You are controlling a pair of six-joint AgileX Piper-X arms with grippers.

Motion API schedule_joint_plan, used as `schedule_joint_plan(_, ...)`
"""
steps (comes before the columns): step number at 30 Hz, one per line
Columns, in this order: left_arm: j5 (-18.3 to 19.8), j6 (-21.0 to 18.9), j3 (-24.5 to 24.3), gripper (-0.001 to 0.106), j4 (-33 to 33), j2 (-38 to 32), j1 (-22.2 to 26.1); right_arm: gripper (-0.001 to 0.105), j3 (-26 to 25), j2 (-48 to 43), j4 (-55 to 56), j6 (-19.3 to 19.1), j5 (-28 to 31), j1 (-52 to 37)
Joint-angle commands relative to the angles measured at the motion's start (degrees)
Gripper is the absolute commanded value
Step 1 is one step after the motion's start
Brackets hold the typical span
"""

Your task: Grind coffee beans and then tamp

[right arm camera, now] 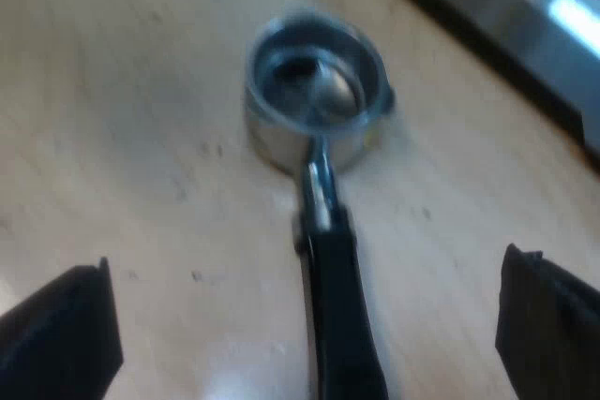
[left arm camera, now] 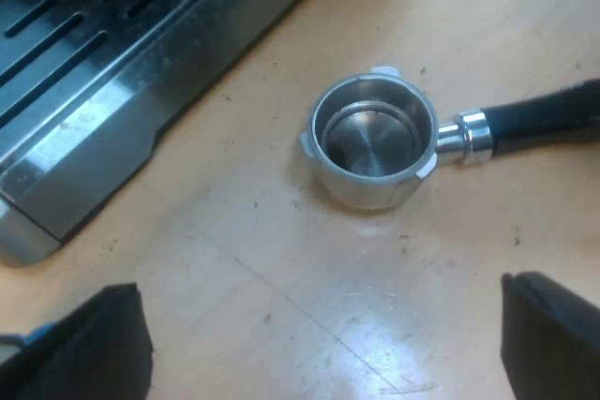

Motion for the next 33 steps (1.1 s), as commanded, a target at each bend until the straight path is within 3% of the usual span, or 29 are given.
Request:
schedule_joint_plan(1,-0.75,-3.38,-1.50,0.078,0.77,-0.32,-0.34,0.083,-0.59,-0.80,-3.56,-3.02,0.00,-0.02)
schedule_joint_plan(5,-5.61,-4.43,-4.35,0.078,1.89,-0.32,-0.34,0.083,-0.59,-0.67,-12.41,-3.91,-1.40,-0.02)
schedule_joint_plan(7,-10.69,-4.94,-6.55,0.078,2.09,-0.32,-0.34,0.083,-0.59,-0.67,-16.80,-3.91,-2.47,-0.02)
schedule_joint_plan(9,-11.90,-5.35,-7.96,0.078,2.09,-0.32,-0.06,0.083,-0.59,-0.67,-19.11,-3.65,-3.63,-0.02)
schedule_joint_plan(14,-11.94,-6.22,-9.24,0.078,2.76,0.90,4.02,0.083,-0.23,0.53,-23.63,-4.21,-4.80,-0.02)
schedule_joint_plan(18,-10.24,-5.53,-9.22,0.078,4.63,2.82,11.30,0.082,-0.26,4.36,-26.02,-8.57,-4.80,-0.02)
schedule_joint_plan(21,-10.14,-5.41,-9.22,0.078,4.17,4.45,14.48,0.082,-0.26,8.19,-29.65,-8.98,-4.80,-0.02)
schedule_joint_plan(33,-10.70,-4.09,-9.22,0.078,3.81,13.54,14.70,0.082,-0.26,21.26,-43.88,-8.13,-4.70,-0.02)
